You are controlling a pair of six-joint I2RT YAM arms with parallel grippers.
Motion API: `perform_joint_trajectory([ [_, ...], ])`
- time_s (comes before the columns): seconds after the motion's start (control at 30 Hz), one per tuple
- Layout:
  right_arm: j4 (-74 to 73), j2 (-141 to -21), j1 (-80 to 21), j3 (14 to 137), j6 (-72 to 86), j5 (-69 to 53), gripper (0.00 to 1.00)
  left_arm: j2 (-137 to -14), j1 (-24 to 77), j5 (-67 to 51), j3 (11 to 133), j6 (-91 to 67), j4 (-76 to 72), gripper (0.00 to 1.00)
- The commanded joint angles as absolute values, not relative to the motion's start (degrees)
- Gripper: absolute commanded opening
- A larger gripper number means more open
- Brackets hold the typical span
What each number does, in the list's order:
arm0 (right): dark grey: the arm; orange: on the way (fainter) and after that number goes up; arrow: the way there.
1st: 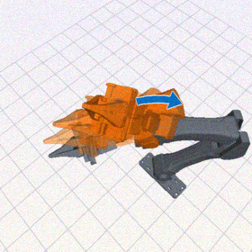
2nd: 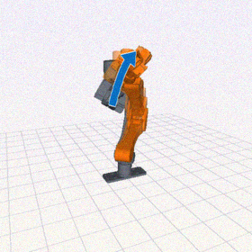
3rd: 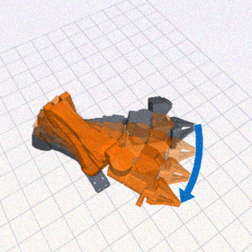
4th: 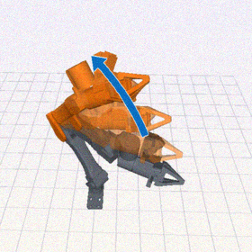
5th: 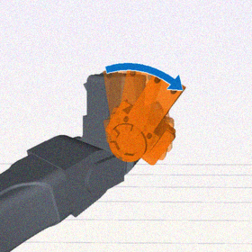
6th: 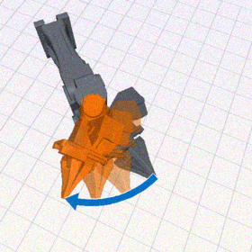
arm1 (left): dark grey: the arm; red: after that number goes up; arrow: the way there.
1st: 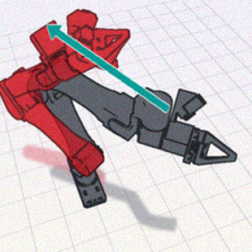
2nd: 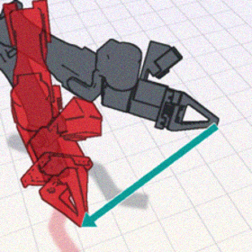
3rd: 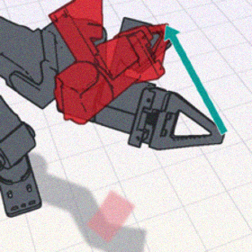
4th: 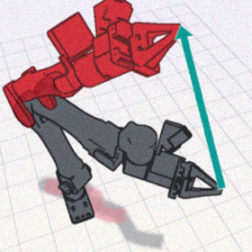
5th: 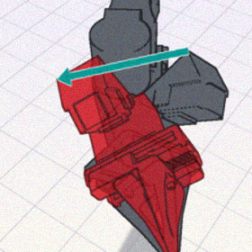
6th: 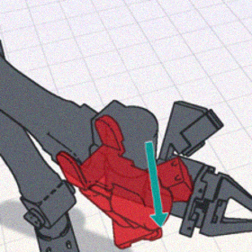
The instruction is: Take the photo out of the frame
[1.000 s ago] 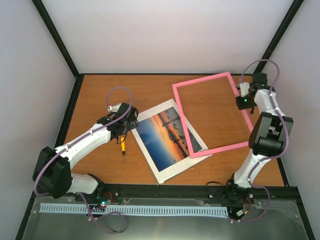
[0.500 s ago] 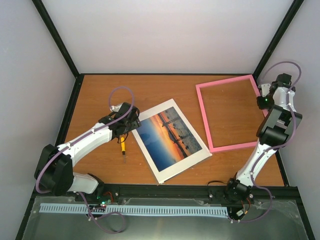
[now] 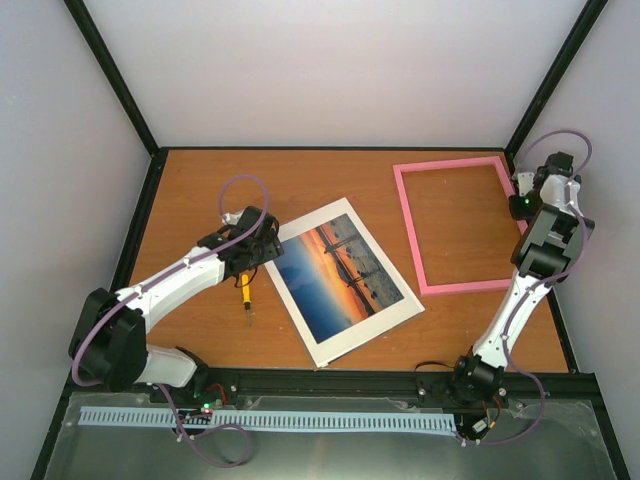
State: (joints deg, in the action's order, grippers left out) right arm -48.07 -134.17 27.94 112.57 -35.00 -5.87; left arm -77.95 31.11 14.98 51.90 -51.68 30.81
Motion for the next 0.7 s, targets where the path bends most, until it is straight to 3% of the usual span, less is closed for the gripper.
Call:
perform_joint_trajectory([
  [0.0,-45.77,-136.79,28.13,115.74,-30.46,-6.01,0.09,-78.40,30.85,13.84,51.61,-51.30,29.41,0.80],
  [0.33,-43.93,-130.37,28.13,108.35,-30.06,-6.50,0.38,-78.86,30.85,9.84,49.19,-50.72,28.74,0.80],
  [0.67,-41.84,-111.76,24.98,87.06,-33.38,-14.04,0.46,-77.58,30.93,0.19,44.85,-48.24,27.81,0.73],
])
